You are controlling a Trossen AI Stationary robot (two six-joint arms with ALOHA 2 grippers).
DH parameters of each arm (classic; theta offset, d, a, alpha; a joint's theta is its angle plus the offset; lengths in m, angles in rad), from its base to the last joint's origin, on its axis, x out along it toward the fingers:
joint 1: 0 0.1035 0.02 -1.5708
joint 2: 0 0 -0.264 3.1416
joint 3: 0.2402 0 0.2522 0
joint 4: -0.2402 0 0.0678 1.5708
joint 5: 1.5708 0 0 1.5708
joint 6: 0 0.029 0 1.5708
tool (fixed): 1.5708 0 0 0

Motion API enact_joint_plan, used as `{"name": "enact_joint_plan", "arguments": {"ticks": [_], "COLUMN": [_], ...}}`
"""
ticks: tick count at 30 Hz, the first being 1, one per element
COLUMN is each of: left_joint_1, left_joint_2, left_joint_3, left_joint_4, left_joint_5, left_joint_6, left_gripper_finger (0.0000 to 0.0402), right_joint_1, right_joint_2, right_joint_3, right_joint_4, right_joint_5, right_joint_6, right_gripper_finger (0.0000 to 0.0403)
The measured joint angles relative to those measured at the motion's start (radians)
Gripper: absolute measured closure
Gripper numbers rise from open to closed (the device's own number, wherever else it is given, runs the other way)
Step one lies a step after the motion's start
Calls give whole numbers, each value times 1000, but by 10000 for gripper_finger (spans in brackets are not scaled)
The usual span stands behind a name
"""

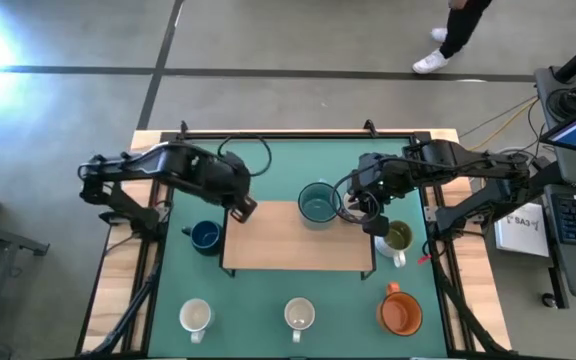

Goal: Place coffee mugs
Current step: Put the red patterned mug on the shelf

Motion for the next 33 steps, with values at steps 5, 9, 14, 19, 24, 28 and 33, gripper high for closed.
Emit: {"name": "enact_joint_plan", "arguments": {"ticks": [5,9,14,19,24,28,33], "left_joint_1": [-8,-20,-40,-41,-47,-46,-46], "left_joint_2": [69,126,153,137,137,136,135], "left_joint_3": [77,138,173,120,72,62,62], "left_joint_4": [4,6,5,0,3,4,4], "left_joint_5": [34,58,52,66,109,106,78], "left_joint_6": [17,38,53,6,-13,-19,-22], "left_gripper_finger": [401,399,398,397,396,396,395], "right_joint_1": [0,0,0,0,0,0,0], "right_joint_2": [0,0,0,0,-1,-1,-1], "right_joint_3": [0,0,0,0,0,0,0], "right_joint_4": [0,-5,-34,-37,-53,-53,-53], "right_joint_5": [0,0,0,0,0,0,0], "right_joint_6": [-2,-2,-2,-2,-8,-16,-29], "right_gripper_finger": [335,335,335,335,335,335,335]}}
